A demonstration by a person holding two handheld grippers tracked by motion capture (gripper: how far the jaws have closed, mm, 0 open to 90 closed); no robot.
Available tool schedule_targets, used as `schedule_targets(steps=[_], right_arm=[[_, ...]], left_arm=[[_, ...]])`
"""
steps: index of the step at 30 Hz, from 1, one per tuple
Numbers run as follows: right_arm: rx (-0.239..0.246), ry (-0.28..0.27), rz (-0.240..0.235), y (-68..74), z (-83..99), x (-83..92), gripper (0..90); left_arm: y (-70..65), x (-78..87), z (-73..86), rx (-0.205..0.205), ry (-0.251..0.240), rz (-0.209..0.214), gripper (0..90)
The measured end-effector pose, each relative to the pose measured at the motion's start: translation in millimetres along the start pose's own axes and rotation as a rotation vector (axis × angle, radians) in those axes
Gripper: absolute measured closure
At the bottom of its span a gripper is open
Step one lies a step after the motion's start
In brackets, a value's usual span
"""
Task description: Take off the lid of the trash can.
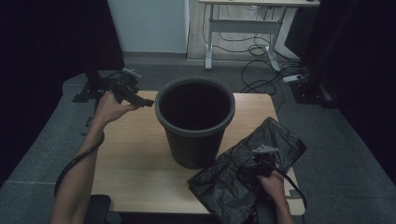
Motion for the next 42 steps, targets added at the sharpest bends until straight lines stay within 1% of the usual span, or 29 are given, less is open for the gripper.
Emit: schedule_targets(steps=[4, 9, 12, 17, 19, 22, 24, 28, 30, 32, 34, 35, 37, 42], right_arm=[[0.002, -0.001, -0.002, 0.0, 0.0, 0.0, 0.0], [0.001, -0.002, -0.002, 0.1, -0.1, -0.1, 0.0], [0.001, -0.002, -0.002, 0.1, -0.1, -0.1, 0.0], [0.002, -0.002, -0.002, 0.1, -0.1, -0.1, 0.0], [0.001, -0.002, -0.002, 0.1, -0.1, -0.1, 0.0], [0.002, -0.002, -0.002, 0.1, -0.1, -0.1, 0.0], [0.002, -0.002, -0.002, 0.1, -0.1, -0.1, 0.0], [0.003, -0.002, -0.004, 0.2, -0.1, -0.1, 0.0], [0.004, -0.003, -0.005, 0.2, -0.1, -0.1, 0.0], [0.005, -0.003, -0.006, 0.3, -0.1, -0.1, 0.0], [0.005, -0.003, -0.006, 0.2, -0.1, -0.1, 0.0], [0.006, -0.003, -0.006, 0.3, -0.1, -0.1, 0.0], [0.006, -0.003, -0.007, 0.3, -0.1, -0.1, 0.0], [0.008, -0.004, -0.008, 0.3, -0.1, -0.1, 0.0]], left_arm=[[-0.4, 8.3, -12.0, 0.003, -0.012, -0.004, 5.6], [-4.2, 17.3, -28.0, 0.002, -0.028, -0.006, 7.3], [-7.6, 21.3, -35.9, -0.007, -0.028, -0.012, 8.4], [-17.6, 23.1, -48.7, -0.03, -0.034, -0.008, 14.0], [-23.0, 21.5, -53.7, -0.034, -0.035, -0.002, 14.4], [-32.0, 16.6, -60.7, -0.053, -0.033, 0.003, 15.8], [-37.2, 12.1, -64.4, -0.058, -0.032, 0.009, 18.4], [-43.6, 1.9, -69.5, -0.061, -0.019, 0.021, 23.5], [-46.0, -4.9, -71.6, -0.062, -0.011, 0.017, 26.0], [-47.4, -9.5, -73.1, -0.063, -0.004, 0.018, 30.3], [-50.5, -15.6, -74.8, -0.054, 0.001, 0.037, 32.5], [-51.4, -17.4, -75.1, -0.055, 0.006, 0.042, 35.0], [-52.7, -22.8, -75.8, -0.068, 0.021, 0.028, 39.4], [-57.2, -30.5, -76.6, -0.074, 0.034, 0.036, 51.1]])
Point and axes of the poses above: each handheld gripper's, and its own axes: x roughly backward along the jaws, z roughly out of its underside, y roughly to its left, the point moved 7 cm from there along -x, roughly forward along the jaws, and after that the axes turned 14 degrees about x, right-handed, at the moved point
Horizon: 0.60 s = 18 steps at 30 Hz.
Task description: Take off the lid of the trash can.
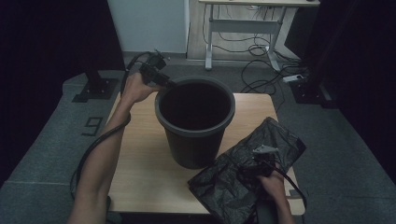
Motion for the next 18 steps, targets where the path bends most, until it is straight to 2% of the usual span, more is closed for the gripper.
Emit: schedule_targets(steps=[5, 8, 13, 18], right_arm=[[0.001, 0.0, -0.001, 0.0, 0.0, 0.0, 0.0], [0.001, 0.0, -0.001, 0.0, 0.0, 0.0, 0.0], [0.001, 0.0, -0.001, 0.0, 0.0, 0.0, 0.0], [0.002, 0.0, -0.002, 0.1, 0.0, 0.0, 0.0]], left_arm=[[-3.9, -2.5, -0.6, -0.009, 0.015, 0.016, 65.6], [-8.6, -1.6, -1.5, -0.031, 0.022, 0.019, 74.4], [-9.9, 4.6, -5.4, -0.025, 0.011, 0.018, 76.7], [-10.1, 6.1, -6.1, -0.008, 0.025, 0.018, 77.5]])
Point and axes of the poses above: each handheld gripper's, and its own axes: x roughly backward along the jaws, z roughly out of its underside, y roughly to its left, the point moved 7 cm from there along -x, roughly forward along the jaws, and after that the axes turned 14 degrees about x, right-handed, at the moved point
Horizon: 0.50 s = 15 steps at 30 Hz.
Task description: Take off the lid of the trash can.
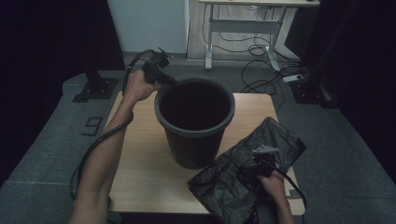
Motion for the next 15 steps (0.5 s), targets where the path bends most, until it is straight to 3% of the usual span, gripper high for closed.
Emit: schedule_targets(steps=[8, 15], right_arm=[[0.001, 0.0, -0.001, 0.0, 0.0, 0.0, 0.0], [0.001, 0.0, -0.001, 0.0, 0.0, 0.0, 0.0]], left_arm=[[-2.2, 12.7, -5.8, 0.022, -0.014, 0.011, 78.3], [-5.0, 22.3, -8.2, 0.073, -0.001, 0.048, 78.8]])
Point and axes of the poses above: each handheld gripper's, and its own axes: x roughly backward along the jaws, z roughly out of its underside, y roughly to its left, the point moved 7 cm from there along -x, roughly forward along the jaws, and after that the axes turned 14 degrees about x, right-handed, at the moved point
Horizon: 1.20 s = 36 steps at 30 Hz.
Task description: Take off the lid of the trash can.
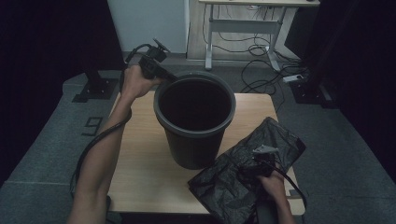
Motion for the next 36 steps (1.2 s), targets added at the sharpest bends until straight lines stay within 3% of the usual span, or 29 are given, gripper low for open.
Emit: schedule_targets(steps=[13, 21, 25, 33, 36], right_arm=[[0.0, 0.0, 0.0, 0.0, 0.0, 0.0, 0.0], [0.0, 0.0, 0.0, 0.0, 0.0, 0.0, 0.0], [0.001, 0.0, 0.0, -0.1, 0.0, 0.0, 0.0], [0.0, 0.0, 0.0, 0.0, 0.0, 0.0, 0.0], [0.0, 0.0, 0.0, 0.0, 0.0, 0.0, 0.0]], left_arm=[[-1.5, 17.2, -3.0, 0.092, -0.016, 0.108, 79.6], [-4.9, 28.3, -5.3, 0.114, -0.021, 0.139, 80.0], [-7.1, 35.4, -6.3, 0.133, -0.023, 0.193, 80.0], [5.7, 46.7, -1.7, 0.135, -0.037, 0.085, 79.7], [13.6, 48.5, 2.8, 0.149, -0.042, 0.078, 79.6]])
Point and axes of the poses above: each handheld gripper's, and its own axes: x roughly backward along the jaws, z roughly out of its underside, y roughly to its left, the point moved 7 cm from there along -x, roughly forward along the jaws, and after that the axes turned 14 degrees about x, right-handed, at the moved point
